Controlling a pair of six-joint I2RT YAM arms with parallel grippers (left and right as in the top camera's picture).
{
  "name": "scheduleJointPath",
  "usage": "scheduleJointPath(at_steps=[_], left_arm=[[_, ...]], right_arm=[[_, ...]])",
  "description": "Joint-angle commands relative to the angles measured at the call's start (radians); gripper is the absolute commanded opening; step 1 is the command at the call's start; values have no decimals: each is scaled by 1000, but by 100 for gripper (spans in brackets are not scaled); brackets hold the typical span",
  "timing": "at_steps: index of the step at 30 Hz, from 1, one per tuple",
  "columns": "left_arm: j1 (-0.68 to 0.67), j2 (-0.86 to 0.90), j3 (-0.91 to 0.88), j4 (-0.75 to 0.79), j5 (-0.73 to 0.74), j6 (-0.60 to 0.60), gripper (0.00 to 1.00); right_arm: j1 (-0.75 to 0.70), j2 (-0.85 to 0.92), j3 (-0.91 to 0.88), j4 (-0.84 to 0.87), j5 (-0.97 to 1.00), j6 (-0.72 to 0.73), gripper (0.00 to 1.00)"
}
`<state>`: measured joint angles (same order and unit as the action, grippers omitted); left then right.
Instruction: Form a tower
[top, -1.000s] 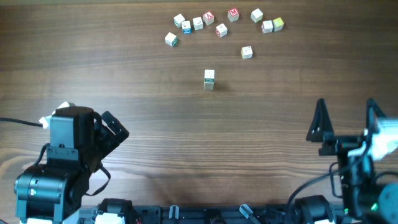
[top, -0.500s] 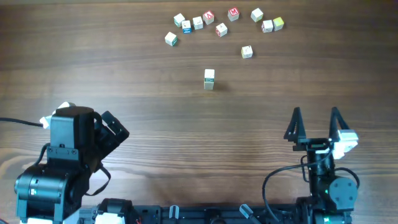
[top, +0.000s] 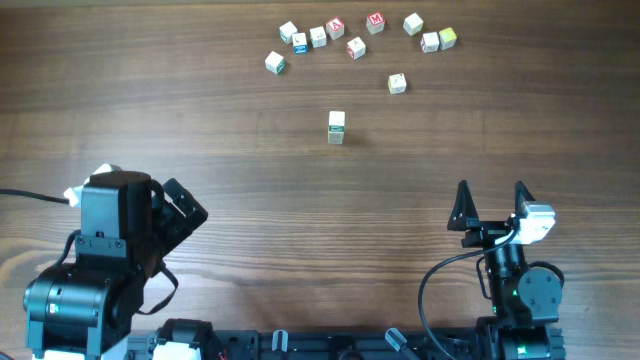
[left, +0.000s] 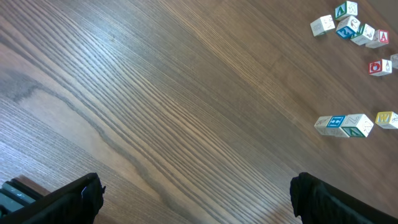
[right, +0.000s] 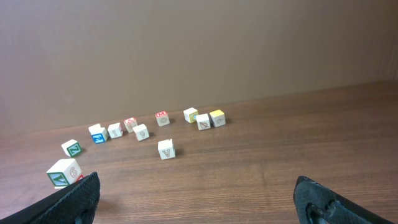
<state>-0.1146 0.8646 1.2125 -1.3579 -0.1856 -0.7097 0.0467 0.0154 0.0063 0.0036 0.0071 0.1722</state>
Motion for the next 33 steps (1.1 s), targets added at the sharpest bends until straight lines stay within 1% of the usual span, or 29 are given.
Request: scheduleJointPath(at_steps=[1,6,8,10,12,14,16,17,18,19,20,22,23,24,26,28,30,31,33], left_arm=[[5,0,-2,2,2,-9,100],[5,0,-2,2,2,-9,100],[-12,-1,-3,-9,-15,22,100],[-45,-13,-24,13,-31,22,100],[-51,-131,-192,157,-32,78,100],[-36,-269,-349,253,-21,78,100],[1,-465,-535,389,-5,81,100],[19,-546,-608,469,6,129,100],[36,-610,-669,546,35,207,100],[52,-659,-723,608,65,282,100],[70,-703,-772,655,94,328,100],[86,-797,-867,721,91,341,100],[86,-832,-913,772,93,367,100],[87,-857,-959,829,92,367,100],[95,-862,-1026,926,92,370,100],[97,-862,-1086,1036,99,438,100],[97,-862,-1131,1098,103,504,100],[97,-862,-1131,1103,103,536,100],[97,-862,-1132,1106,85,553,100]], right_arm=[[-6,-12,-1,2,-16,14,100],[-6,-12,-1,2,-16,14,100],[-6,-12,-1,2,-16,14,100],[-6,-12,-1,2,-16,14,100],[-6,-12,-1,2,-16,14,100],[-6,-12,-1,2,-16,13,100],[-6,-12,-1,2,-16,14,100],[-6,-12,-1,2,-16,14,100],[-6,-12,-1,2,-16,14,100],[-6,-12,-1,2,-16,14,100],[-6,-12,-1,2,-16,14,100],[-6,-12,-1,2,-16,14,100],[-6,-12,-1,2,-16,14,100],[-6,-12,-1,2,-16,14,100],[-6,-12,-1,2,-16,14,100],[-6,-12,-1,2,-16,14,100],[-6,-12,-1,2,-16,14,100],[-6,-12,-1,2,-16,14,100],[-6,-12,-1,2,-16,13,100]])
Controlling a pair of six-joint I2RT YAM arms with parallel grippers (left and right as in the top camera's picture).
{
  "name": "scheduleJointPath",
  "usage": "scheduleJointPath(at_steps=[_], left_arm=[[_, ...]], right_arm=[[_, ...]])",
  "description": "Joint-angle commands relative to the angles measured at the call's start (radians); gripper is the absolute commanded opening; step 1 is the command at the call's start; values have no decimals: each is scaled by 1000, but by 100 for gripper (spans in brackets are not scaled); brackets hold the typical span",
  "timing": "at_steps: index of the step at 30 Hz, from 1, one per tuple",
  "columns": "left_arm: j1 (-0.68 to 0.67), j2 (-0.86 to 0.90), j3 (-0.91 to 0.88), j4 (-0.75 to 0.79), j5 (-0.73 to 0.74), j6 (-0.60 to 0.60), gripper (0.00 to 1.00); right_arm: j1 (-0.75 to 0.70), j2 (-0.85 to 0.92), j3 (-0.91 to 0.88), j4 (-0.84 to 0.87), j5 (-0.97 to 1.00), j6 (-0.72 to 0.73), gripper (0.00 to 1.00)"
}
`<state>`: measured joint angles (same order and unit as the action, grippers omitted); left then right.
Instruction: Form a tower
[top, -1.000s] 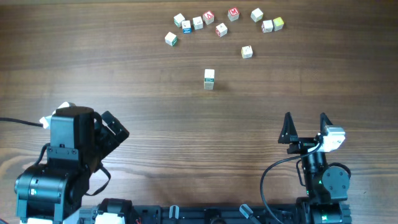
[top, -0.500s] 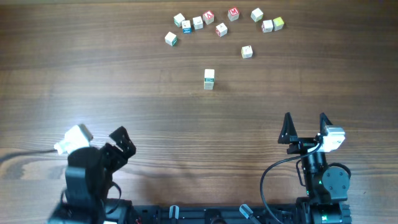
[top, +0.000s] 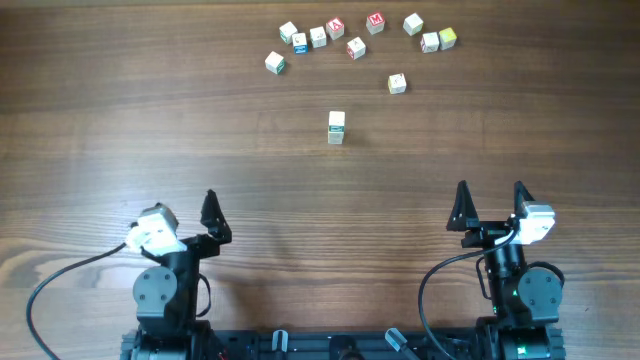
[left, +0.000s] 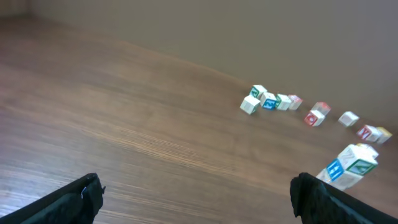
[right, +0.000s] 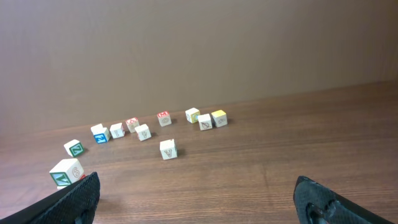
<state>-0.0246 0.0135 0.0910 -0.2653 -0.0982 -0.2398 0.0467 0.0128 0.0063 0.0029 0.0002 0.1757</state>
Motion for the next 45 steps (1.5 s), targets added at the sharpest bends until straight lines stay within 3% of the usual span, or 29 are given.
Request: scheduleJointPath(at_steps=[1,5,13,45], left_arm=[[7,-11,-14,27,-4,82,100],[7,-11,-85,199,8,77,100],[-32,-11,-85,201,8,76,100],[14,-7,-85,202,8,76,100]], right_arm=[[-6,-9,-1,3,-9,10,100],[-6,-9,-1,3,-9,11,100],[-6,-9,-1,3,-9,10,100],[-6,-9,-1,3,-9,10,100]])
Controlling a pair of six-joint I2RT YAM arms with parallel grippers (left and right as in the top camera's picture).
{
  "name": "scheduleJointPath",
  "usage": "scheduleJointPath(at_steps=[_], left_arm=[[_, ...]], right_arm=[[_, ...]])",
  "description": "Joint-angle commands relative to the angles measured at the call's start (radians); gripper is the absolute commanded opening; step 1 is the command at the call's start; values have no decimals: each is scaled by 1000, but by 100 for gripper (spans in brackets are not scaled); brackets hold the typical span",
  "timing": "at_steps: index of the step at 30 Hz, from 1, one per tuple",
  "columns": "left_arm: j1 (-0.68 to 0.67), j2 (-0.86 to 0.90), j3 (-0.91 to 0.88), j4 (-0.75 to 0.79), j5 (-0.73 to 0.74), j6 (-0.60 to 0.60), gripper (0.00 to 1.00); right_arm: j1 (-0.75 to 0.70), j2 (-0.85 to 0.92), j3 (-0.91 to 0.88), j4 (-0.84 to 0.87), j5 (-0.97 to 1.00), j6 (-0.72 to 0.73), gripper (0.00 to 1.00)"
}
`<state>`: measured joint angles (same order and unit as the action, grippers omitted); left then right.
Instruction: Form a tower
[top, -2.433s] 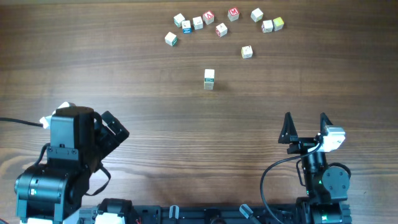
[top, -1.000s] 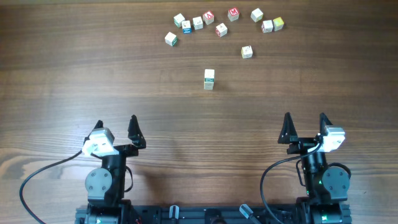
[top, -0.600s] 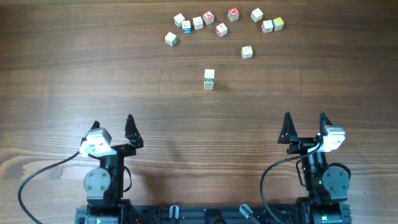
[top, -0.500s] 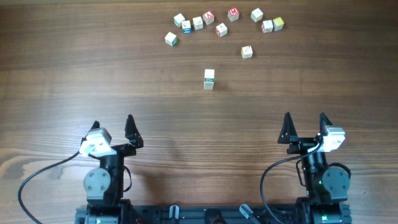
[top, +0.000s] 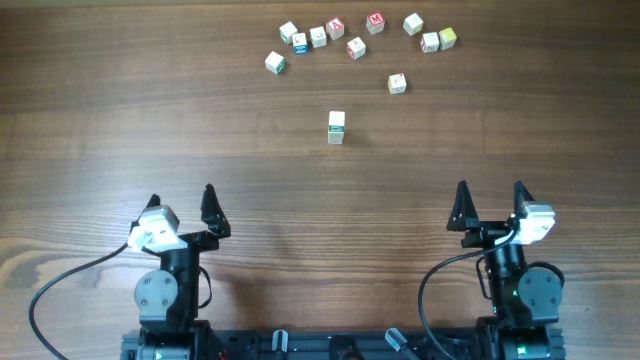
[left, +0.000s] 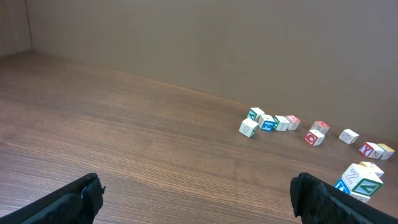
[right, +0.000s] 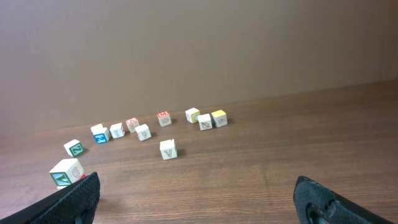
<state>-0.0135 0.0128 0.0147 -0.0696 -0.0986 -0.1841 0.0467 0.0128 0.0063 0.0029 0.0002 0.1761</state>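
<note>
A short stack of two blocks (top: 336, 127) stands mid-table; it shows at the right edge of the left wrist view (left: 357, 182) and at the left of the right wrist view (right: 65, 172). Several loose letter blocks (top: 355, 47) lie scattered at the far side, one apart (top: 397, 83). My left gripper (top: 181, 203) is open near the front edge, far from the blocks, with nothing between its fingers (left: 68, 199). My right gripper (top: 491, 195) is also open and empty at the front right, fingers (right: 323, 202) spread wide.
Brown wooden table (top: 150, 110). A plain brown wall (right: 199, 43) rises behind the far blocks. Black cables (top: 60, 280) trail from both arm bases at the front edge.
The left wrist has squared up at the front edge, and its view is now level and sharp. The right arm and all blocks are unchanged.
At first the left arm was folded at the front left, its wrist camera looking down at the table. Then it sat low at the front edge, pointing toward the blocks. Now it rests there squarely. The right arm stayed still and open throughout.
</note>
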Motion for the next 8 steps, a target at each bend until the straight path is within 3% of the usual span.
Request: scheduleJointPath(at_steps=[1,8], left_arm=[[3,-6,-9,6,8,20,100],[3,-6,-9,6,8,20,100]], right_arm=[[-6,-9,-1,3,-9,10,100],[-6,-9,-1,3,-9,10,100]])
